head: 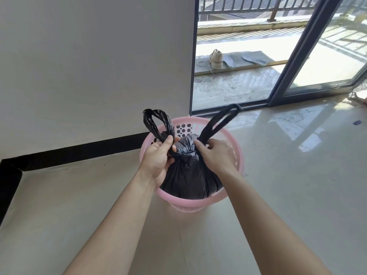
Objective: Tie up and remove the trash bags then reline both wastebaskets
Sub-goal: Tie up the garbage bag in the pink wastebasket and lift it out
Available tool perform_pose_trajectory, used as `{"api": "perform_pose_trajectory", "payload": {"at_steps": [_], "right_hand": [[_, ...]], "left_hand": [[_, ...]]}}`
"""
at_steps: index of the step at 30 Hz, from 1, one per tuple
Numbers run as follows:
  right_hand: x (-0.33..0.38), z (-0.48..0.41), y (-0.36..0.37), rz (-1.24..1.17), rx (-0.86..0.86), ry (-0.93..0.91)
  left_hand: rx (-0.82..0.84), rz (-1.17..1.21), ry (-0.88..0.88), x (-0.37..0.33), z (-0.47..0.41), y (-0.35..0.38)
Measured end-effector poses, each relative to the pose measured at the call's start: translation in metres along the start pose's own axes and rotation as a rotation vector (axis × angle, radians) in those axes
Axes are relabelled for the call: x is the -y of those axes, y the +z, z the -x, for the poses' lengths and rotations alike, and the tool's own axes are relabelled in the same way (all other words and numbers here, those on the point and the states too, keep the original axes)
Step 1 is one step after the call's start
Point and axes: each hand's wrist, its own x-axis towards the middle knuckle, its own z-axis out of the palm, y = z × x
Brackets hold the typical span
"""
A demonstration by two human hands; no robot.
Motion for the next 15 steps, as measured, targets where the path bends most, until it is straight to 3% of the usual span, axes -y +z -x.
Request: {"api": "perform_pose_trajectory", "payload": {"at_steps": [2, 4, 9, 15], "right_hand": [[0.001, 0.002, 0.007, 0.076, -0.119, -0.118], [0.002, 0.002, 0.011, -0.055, -0.192, -0.242], [0.015, 0.009, 0.009, -0.373, -0.131, -0.386], [0.007, 0.009, 0.0, -0.042, 0.104, -0.451]], "left_hand": [[0.004, -0.065, 0.019, 0.001, 0.003, 0.003], [-0.011, -0.185, 0.07, 0.003, 0.004, 0.004], [-0.092, -0.282, 0.063, 0.004, 0.001, 0.004], [-0.062, -0.05, 0.087, -0.009, 0.004, -0.001]]}}
